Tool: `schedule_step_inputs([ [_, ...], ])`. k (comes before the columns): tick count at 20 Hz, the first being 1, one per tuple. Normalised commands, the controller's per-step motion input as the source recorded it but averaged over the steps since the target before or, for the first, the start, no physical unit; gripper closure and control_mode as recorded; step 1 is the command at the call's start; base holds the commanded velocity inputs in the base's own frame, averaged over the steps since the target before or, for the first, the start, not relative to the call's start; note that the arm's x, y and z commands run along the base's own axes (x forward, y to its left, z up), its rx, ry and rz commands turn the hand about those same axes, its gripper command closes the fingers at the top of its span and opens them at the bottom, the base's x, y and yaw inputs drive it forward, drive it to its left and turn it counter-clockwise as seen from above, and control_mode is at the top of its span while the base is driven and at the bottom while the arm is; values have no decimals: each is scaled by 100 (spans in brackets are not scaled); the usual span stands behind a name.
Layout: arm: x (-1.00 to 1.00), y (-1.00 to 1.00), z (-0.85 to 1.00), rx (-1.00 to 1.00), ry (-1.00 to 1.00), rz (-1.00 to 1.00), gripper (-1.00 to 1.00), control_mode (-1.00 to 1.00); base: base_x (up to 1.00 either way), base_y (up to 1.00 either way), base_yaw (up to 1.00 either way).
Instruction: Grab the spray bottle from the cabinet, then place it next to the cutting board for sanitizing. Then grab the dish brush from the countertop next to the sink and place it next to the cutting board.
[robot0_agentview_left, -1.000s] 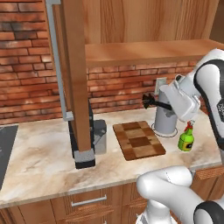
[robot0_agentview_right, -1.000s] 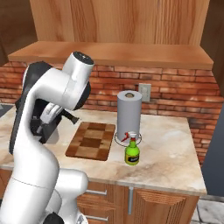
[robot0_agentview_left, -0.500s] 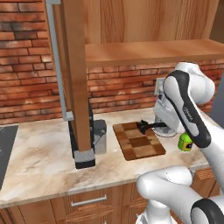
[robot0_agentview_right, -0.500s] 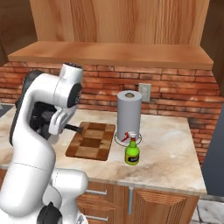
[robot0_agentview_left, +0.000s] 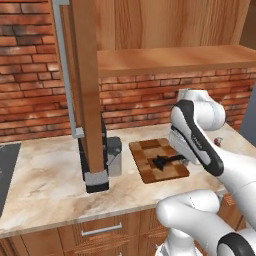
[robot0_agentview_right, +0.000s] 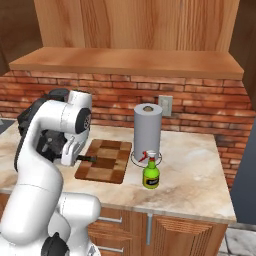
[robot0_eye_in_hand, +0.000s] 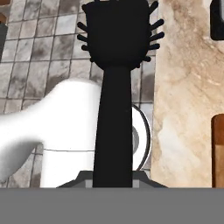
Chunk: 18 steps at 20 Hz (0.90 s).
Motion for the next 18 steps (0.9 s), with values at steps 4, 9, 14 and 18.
schedule_step_inputs([
  [4,16,1,-54,0,6,0,100,-100,0,0,0],
  [9,28,0,-45,0,2,0,100,-100,0,0,0],
  [14,37,0,-46,0,0,0,100,-100,0,0,0],
  [18,46,0,-47,0,0,0,100,-100,0,0,0],
])
